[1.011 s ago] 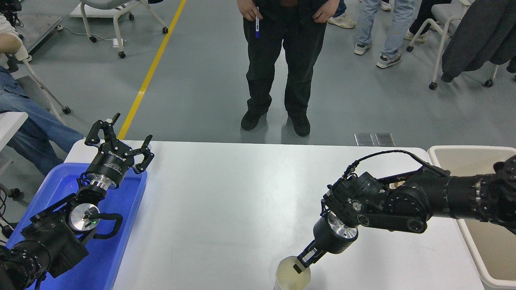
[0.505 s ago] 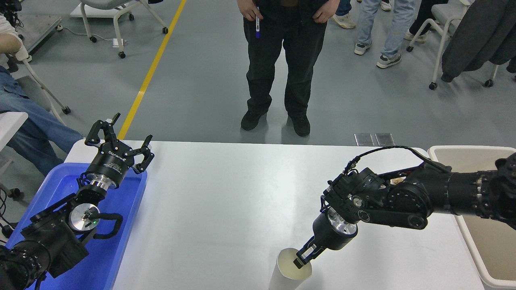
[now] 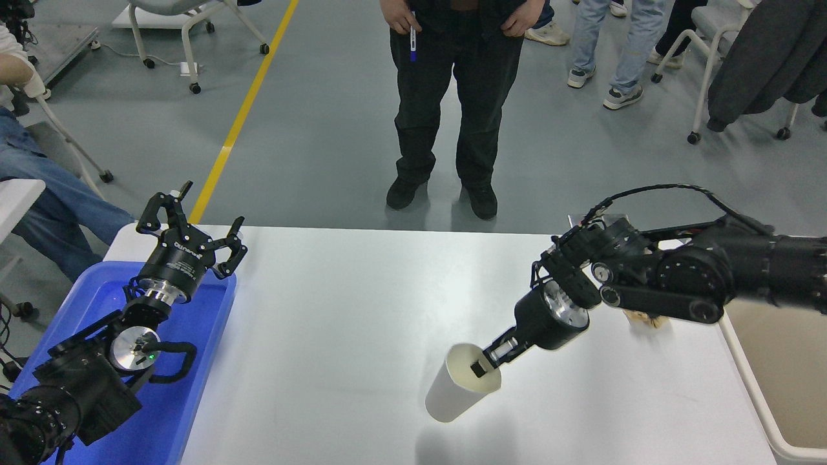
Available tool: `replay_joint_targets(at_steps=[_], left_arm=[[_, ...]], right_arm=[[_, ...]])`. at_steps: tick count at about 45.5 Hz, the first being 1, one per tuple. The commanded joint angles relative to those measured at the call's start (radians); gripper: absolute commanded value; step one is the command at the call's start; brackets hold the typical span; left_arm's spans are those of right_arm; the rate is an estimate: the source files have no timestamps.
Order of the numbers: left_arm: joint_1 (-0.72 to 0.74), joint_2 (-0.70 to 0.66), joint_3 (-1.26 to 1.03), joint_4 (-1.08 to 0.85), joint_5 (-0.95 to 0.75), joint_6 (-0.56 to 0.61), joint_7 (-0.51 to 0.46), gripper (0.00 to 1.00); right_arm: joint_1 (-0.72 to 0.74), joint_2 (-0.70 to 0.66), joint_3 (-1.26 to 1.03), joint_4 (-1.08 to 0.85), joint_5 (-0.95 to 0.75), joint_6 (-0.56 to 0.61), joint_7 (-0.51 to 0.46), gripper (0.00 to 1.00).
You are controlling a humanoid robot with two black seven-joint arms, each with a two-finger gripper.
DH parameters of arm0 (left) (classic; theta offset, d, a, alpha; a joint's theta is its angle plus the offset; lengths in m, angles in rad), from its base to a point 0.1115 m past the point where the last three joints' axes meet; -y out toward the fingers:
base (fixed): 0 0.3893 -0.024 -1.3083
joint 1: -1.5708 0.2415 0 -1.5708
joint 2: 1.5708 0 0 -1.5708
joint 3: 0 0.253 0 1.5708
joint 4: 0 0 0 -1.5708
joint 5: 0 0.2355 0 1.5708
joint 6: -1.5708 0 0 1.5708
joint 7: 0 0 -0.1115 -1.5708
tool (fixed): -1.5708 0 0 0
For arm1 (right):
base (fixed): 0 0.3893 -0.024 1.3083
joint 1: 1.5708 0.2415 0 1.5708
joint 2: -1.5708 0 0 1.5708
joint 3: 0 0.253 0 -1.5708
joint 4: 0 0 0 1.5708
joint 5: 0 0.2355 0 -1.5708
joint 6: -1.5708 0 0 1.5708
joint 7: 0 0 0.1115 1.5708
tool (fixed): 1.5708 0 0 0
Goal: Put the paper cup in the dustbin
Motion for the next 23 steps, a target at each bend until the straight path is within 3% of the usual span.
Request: replay_joint_targets(at_steps=[1,23], left_arm=[[0.0,0.0,0.0,0.0,0.0,0.0,0.0,1.0],[0.0,0.0,0.0,0.0,0.0,0.0,0.0,1.0]], right_arm=[[0.105,-0.134,0.027,0.08,0.107,0.019,0.018,0.0],[0.213,-0.305,0.183,0.08,0.199,0.186,0.027,0.0]])
